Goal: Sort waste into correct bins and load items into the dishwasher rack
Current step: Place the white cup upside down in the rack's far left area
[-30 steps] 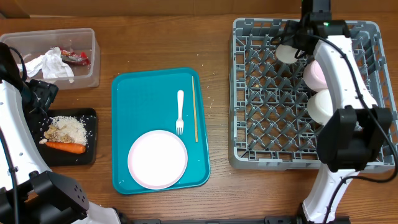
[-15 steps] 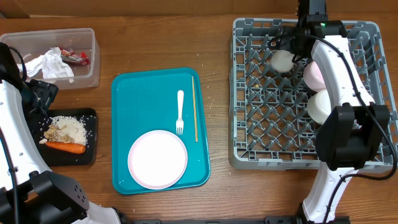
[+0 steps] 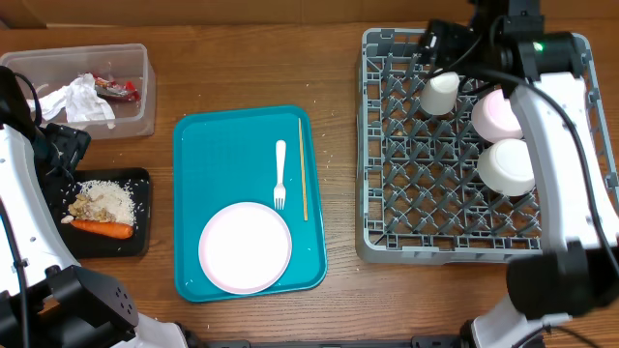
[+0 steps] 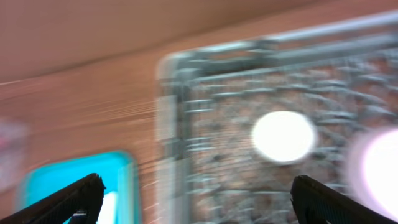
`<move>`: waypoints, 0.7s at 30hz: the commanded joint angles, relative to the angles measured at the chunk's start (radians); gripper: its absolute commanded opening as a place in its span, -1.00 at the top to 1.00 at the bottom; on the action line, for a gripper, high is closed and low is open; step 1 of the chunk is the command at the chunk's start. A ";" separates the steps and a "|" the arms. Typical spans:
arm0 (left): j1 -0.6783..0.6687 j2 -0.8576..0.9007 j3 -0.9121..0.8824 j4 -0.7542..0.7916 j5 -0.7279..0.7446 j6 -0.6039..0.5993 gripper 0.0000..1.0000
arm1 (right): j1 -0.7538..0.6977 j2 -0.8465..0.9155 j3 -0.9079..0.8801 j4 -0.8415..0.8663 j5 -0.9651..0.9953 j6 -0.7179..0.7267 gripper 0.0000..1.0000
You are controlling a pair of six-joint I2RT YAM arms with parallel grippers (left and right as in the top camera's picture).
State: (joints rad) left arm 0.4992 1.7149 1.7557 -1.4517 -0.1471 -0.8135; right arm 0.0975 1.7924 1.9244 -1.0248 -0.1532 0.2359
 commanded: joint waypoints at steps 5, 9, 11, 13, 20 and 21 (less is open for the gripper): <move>-0.002 0.004 0.006 -0.002 -0.018 -0.018 -1.00 | 0.221 0.023 0.005 -0.004 -0.179 0.003 -1.00; -0.002 0.004 0.006 -0.002 -0.017 -0.018 -1.00 | 0.354 0.091 0.005 0.005 -0.069 0.101 -0.79; -0.002 0.004 0.006 -0.002 -0.017 -0.018 -0.99 | 0.418 0.138 0.005 0.006 0.021 0.166 -0.66; -0.002 0.004 0.006 -0.002 -0.017 -0.018 -0.99 | 0.465 0.183 0.005 0.013 0.057 0.189 -0.61; -0.002 0.004 0.006 -0.002 -0.017 -0.018 -1.00 | 0.579 0.347 0.005 0.050 0.088 0.256 -0.41; -0.002 0.004 0.006 -0.002 -0.018 -0.018 -1.00 | 0.589 0.368 0.005 0.055 0.088 0.267 -0.37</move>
State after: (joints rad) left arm 0.4992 1.7149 1.7557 -1.4513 -0.1471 -0.8135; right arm 0.6662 2.1082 1.9316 -0.9836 -0.1135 0.4324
